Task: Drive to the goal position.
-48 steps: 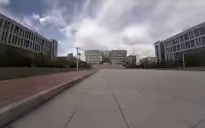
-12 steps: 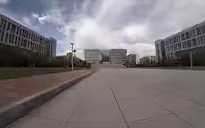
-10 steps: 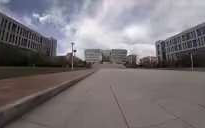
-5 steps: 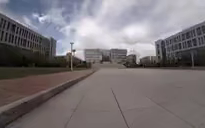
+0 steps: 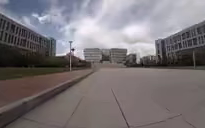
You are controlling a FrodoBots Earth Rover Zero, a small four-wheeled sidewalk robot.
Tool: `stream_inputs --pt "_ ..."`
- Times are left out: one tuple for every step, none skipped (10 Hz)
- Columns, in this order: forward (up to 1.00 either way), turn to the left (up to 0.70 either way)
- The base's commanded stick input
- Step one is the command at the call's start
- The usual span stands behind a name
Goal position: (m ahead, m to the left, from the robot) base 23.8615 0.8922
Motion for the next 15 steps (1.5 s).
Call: stream_inputs --pt "0.70 0.00" --pt "0.70 0.00" --pt "0.70 0.00" --pt "0.70 0.00" --pt "0.70 0.00" --pt "0.70 0.00" --pt "0.70 0.00" --pt "0.70 0.00" --pt "0.70 0.00" --pt "0.70 0.00" --pt "0.70 0.00" --pt "0.70 0.00" --pt "0.70 0.00" --pt "0.70 0.00" --pt "0.70 0.00"
